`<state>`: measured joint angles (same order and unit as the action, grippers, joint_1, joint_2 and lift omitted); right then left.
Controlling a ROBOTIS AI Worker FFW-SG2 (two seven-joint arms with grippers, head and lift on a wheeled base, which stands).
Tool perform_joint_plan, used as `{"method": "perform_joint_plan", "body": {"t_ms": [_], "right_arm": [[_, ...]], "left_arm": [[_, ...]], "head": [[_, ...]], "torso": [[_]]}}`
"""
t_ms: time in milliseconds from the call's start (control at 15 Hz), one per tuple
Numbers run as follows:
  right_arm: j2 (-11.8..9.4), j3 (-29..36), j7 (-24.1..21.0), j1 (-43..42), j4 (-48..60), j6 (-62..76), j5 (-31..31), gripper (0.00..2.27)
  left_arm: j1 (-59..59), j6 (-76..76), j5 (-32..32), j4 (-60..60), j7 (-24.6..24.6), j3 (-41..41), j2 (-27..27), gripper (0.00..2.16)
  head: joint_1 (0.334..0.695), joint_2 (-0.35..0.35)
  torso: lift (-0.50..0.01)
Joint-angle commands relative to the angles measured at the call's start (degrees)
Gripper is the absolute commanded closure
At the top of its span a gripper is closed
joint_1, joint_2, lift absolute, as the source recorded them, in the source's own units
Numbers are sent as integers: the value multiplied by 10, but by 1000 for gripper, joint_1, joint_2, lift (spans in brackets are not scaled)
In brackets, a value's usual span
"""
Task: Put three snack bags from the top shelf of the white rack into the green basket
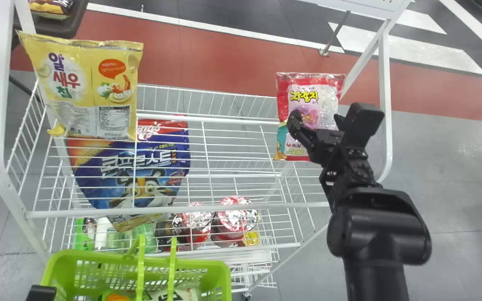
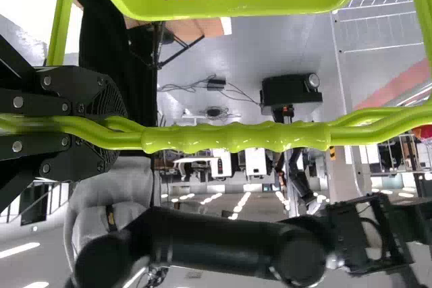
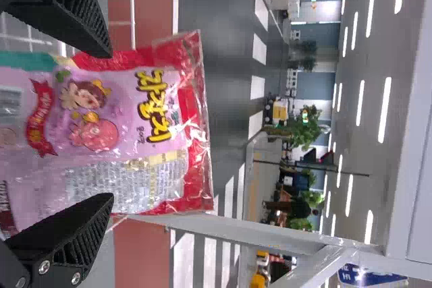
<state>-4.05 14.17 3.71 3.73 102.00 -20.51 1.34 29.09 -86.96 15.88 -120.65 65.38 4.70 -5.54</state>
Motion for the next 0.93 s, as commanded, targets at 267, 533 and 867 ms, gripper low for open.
{"method": "perform_joint_plan", "body": {"t_ms": [267,533,867], "right_arm": [[-4,7,16,-46,-75,-28,16,2017],[-3,5,25,-6,-20,5,8,2108],[-1,-1,46,106,139,-25,-35,2105]], "left_arm": [[-4,0,0,2,0,-6,0,2148],[-6,0,0,2,0,-6,0,2148],[-3,0,1,2,1,-7,-1,2148]], "head": [[695,-350],[695,-350],[695,-350]], "torso": [[0],[0],[0]]}}
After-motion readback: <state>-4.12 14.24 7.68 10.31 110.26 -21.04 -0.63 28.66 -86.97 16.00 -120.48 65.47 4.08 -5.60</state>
